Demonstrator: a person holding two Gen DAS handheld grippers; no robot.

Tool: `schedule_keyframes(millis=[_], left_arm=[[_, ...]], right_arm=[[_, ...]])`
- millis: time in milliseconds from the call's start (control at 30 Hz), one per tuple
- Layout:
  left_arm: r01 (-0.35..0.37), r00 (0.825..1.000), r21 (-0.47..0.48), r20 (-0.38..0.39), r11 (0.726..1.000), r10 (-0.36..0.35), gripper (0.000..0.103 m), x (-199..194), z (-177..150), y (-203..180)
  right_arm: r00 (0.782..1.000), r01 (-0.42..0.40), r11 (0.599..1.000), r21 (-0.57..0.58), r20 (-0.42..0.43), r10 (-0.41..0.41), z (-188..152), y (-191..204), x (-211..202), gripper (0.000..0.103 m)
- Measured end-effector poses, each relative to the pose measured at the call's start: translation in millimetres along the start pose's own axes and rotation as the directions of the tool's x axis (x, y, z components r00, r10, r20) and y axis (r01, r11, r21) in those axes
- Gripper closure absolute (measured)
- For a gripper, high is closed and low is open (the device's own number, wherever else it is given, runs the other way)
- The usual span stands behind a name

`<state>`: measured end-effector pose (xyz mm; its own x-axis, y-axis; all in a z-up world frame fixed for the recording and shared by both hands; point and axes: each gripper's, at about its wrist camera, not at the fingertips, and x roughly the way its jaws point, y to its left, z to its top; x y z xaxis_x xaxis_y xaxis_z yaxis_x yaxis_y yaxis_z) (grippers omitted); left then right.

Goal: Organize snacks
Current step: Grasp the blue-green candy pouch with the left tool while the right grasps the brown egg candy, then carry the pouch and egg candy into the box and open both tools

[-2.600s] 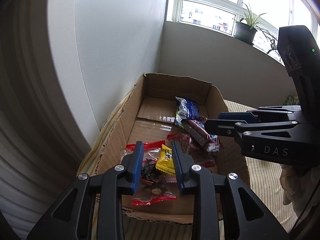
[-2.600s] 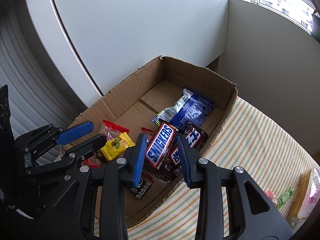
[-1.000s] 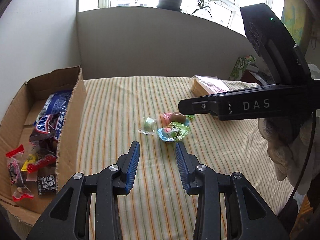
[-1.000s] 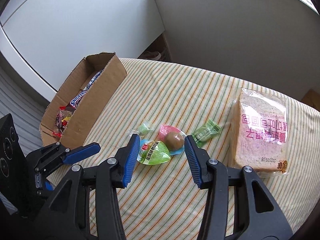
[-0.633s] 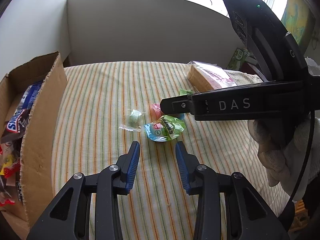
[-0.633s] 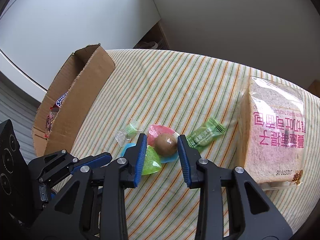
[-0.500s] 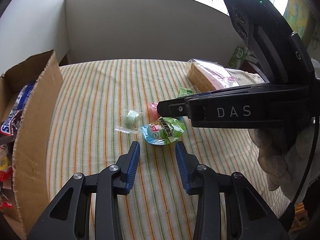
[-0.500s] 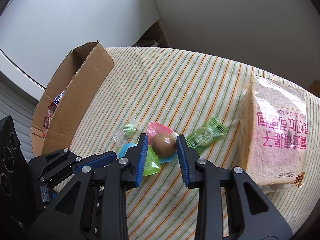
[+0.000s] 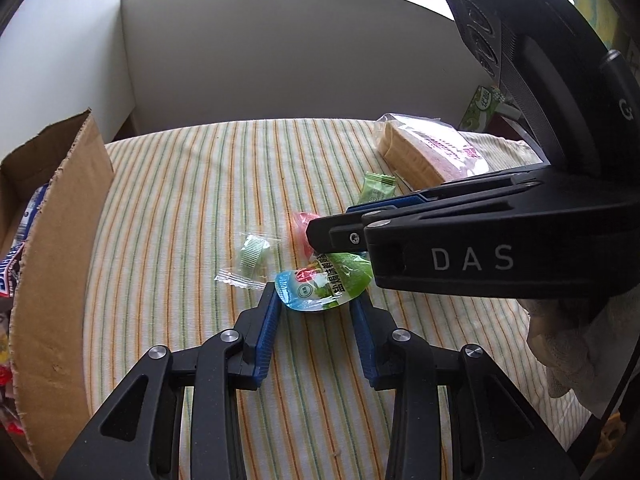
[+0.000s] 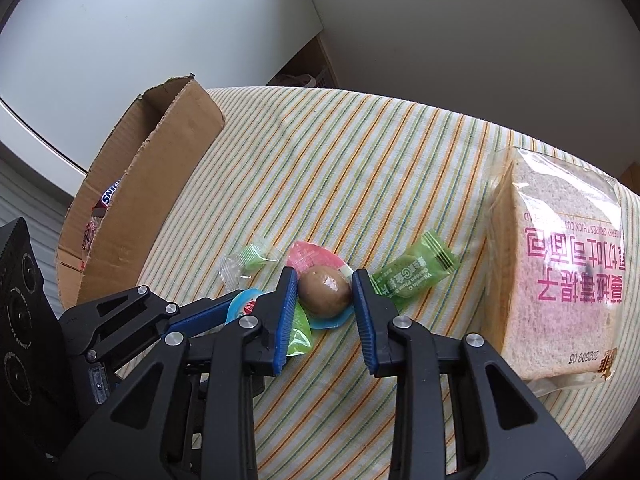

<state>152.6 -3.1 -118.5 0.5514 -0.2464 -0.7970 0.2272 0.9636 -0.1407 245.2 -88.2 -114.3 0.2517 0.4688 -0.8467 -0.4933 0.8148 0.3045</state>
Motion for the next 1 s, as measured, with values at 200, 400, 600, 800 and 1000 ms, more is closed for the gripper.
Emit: schedule_keyframes(millis=[200,400,600,800,1000], left_arm=[[0.008,1.000,0.004,-0.004,1.000,-0.008,0.074,-1.6,-0.8,1.6],[0.009,1.000,0.001,0.003,1.000,-0.009,0.074,-7.3,-5.7,4.7],[-0.001,0.999,0.007,0.039,1.000,0.001,0.074,-22.6,-7.4,3.8],[-0.022,0.992,0.008,0.122,1.000,0.021,0.074,-56.9,-11.3,4.1],[-0.062,0.977,-0.017,0.203,0.998,0.064,0.074,-90.5,-11.3,19.7]], right_arm=[[1.000,-0.016,1.000,0.026,0.007,0.016,-0.6,-4.9,-1.7,0.075],[0.999,-0.027,0.999,0.045,0.023,0.026,-4.0,-9.9,-8.3,0.075],[0.998,-0.029,0.998,0.050,0.055,0.026,-8.8,-10.3,-26.9,0.075],[0.996,-0.015,1.000,0.024,0.089,0.013,-13.6,4.3,-47.0,0.075],[0.992,-0.006,1.000,-0.015,0.126,0.008,-12.4,29.6,-63.8,0.075]])
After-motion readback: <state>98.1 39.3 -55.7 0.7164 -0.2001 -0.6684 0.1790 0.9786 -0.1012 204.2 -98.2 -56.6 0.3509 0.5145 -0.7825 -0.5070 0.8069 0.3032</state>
